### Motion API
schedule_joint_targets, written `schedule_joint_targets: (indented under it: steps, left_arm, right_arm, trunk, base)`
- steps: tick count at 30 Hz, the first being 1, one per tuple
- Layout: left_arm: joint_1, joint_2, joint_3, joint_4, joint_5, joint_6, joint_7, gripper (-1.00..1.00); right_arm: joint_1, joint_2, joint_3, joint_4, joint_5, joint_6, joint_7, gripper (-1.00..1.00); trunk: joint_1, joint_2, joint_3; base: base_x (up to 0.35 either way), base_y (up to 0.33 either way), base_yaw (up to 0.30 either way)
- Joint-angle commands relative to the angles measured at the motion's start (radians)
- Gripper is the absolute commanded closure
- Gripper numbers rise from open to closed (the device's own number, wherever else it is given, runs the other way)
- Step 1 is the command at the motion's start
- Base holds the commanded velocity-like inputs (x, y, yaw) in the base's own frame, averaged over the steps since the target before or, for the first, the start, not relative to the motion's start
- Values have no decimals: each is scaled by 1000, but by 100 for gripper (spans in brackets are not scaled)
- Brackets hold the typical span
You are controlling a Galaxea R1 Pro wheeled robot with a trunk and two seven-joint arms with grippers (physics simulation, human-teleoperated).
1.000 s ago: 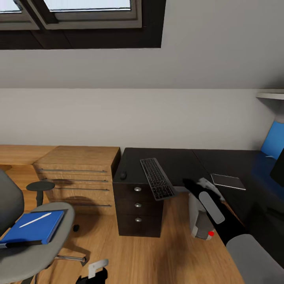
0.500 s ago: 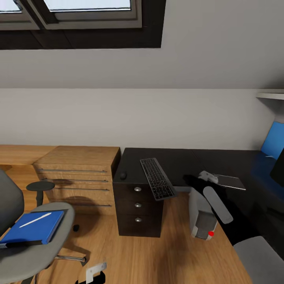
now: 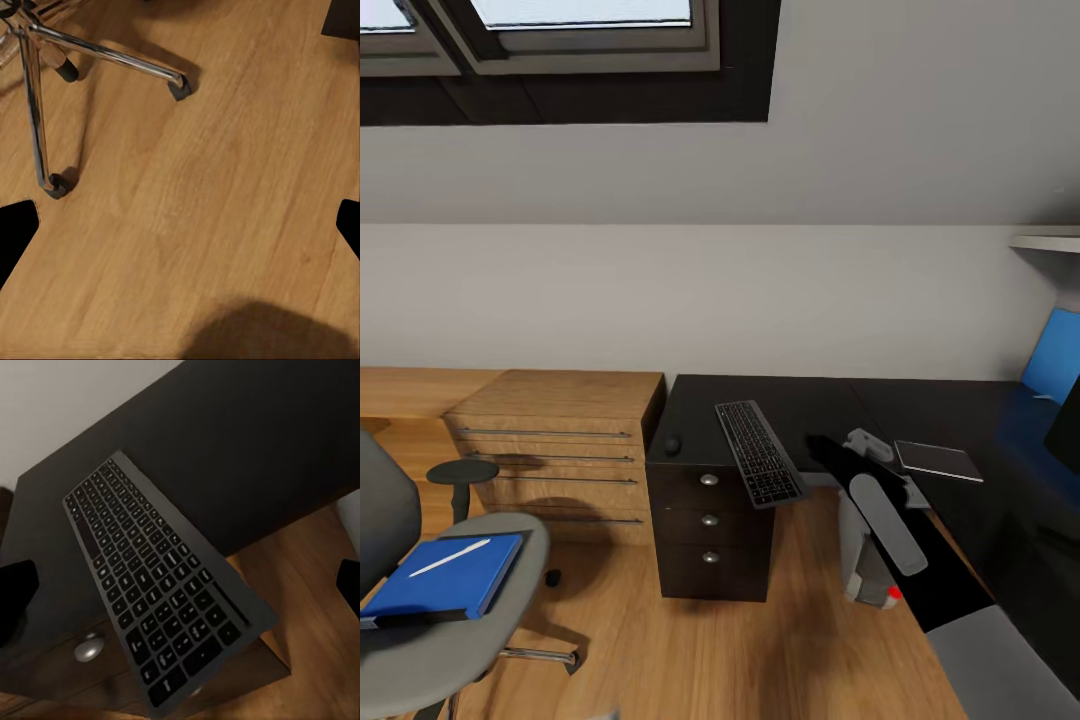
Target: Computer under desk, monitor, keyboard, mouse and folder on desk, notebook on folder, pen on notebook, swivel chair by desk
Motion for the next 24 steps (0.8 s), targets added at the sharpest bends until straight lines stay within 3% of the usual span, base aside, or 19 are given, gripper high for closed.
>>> schedule_joint_targets:
  steps: [1,3,14,19,20,24]
  left_arm:
    - [5,0,-9,-1,6,-2,5,-100]
    - [17,1,-10,-1,6,-1,5,-100]
    - [33,1,-9,-1,6,-3,5,-100]
    - [33,3,-9,-1,7,-2,5,-100]
    - [33,4,-9,-1,7,-1,5,-100]
    - [33,4,-9,-1,6,1,4,-100]
  right_arm:
    - [0,5,2,-7,-5,-4,-13,-100]
    - [7,15,2,-18,-4,-15,-24,-100]
    - [10,15,1,-80,-3,-77,-86,-100]
    - [11,15,1,-84,-2,-105,-114,-100]
    - [12,15,1,-84,-2,-114,-238,-100]
    - [12,15,1,-84,-2,-114,-238,-100]
  trunk:
    - [0,-1,-1]
    - [0,-1,-1]
    - [0,-1,-1]
    - [0,-1,-1]
    - [0,-1,-1]
    - [0,-1,-1]
  base:
    - [0,0,0]
    - [0,0,0]
    - [0,0,-4]
    - [0,0,-210]
    - [0,0,-256]
    - [0,0,-262]
